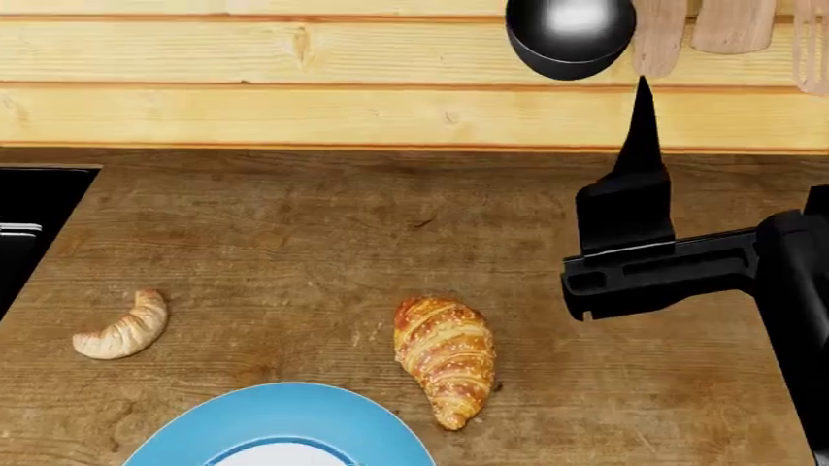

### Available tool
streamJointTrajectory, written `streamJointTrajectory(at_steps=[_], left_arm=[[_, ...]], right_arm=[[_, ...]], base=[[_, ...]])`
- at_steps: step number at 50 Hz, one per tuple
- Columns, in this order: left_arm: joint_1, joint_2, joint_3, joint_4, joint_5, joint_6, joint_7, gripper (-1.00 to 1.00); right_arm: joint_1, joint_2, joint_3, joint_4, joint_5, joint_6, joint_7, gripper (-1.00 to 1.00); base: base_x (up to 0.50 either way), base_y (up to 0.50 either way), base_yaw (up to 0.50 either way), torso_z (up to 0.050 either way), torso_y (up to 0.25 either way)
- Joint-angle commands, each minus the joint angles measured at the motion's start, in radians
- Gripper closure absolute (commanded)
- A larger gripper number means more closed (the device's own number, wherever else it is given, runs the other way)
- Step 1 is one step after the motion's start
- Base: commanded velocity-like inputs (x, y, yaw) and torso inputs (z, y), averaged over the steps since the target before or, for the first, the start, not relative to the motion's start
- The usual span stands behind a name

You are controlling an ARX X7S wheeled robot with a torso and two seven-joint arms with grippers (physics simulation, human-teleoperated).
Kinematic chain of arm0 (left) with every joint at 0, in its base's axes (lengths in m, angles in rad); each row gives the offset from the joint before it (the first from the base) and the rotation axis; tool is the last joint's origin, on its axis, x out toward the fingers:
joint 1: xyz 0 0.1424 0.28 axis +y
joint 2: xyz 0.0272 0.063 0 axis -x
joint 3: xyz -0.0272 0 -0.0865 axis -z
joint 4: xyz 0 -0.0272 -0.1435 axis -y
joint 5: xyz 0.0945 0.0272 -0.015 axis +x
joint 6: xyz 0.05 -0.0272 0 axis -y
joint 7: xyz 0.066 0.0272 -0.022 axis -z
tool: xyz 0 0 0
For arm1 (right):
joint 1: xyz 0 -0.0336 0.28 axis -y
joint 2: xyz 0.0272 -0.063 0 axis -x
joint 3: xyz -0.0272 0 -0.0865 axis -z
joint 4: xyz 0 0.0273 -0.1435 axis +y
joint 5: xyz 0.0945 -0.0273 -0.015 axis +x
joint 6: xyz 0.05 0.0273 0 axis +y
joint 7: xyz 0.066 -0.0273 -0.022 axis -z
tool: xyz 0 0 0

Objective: Place the pastries on the plates.

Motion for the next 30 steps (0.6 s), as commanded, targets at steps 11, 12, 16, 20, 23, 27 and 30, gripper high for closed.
streamJointTrajectory(at_steps=[11, 12, 16, 20, 23, 27, 30], left_arm=[[0.001, 0.009, 0.016, -0.003, -0.002, 0.016, -0.011, -1.00], [0.006, 0.011, 0.014, -0.004, 0.001, 0.021, -0.009, -1.00], [0.008, 0.013, 0.009, -0.010, -0.006, 0.026, -0.006, -1.00], [0.010, 0.016, 0.015, -0.027, 0.007, 0.044, 0.008, -1.00], [0.017, 0.022, 0.027, -0.044, 0.029, 0.065, 0.023, -1.00], [0.025, 0.026, 0.039, -0.057, 0.051, 0.087, 0.039, -1.00], [0.022, 0.024, 0.040, -0.061, 0.051, 0.090, 0.040, -1.00]], right_arm=[[0.275, -0.037, -0.244, 0.280, 0.254, 0.111, 0.119, -1.00], [0.322, -0.049, -0.289, 0.341, 0.297, 0.132, 0.142, -1.00], [0.439, -0.113, -0.394, 0.544, 0.352, 0.185, 0.140, -1.00], [0.549, -0.185, -0.475, 0.703, 0.284, 0.294, 0.048, -1.00], [0.595, -0.238, -0.515, 0.807, 0.155, 0.347, -0.091, -1.00], [0.639, -0.288, -0.582, 0.890, -0.004, 0.366, -0.245, -1.00], [0.668, -0.312, -0.641, 0.946, -0.105, 0.362, -0.353, -1.00]], base=[[0.02, 0.00, 0.00, 0.000, 0.001], [0.00, 0.00, 0.00, 0.000, 0.000], [0.00, 0.00, 0.00, 0.000, 0.000], [0.00, 0.00, 0.00, 0.000, 0.000], [0.00, 0.00, 0.00, 0.000, 0.000], [0.00, 0.00, 0.00, 0.000, 0.000], [0.00, 0.00, 0.00, 0.000, 0.000]])
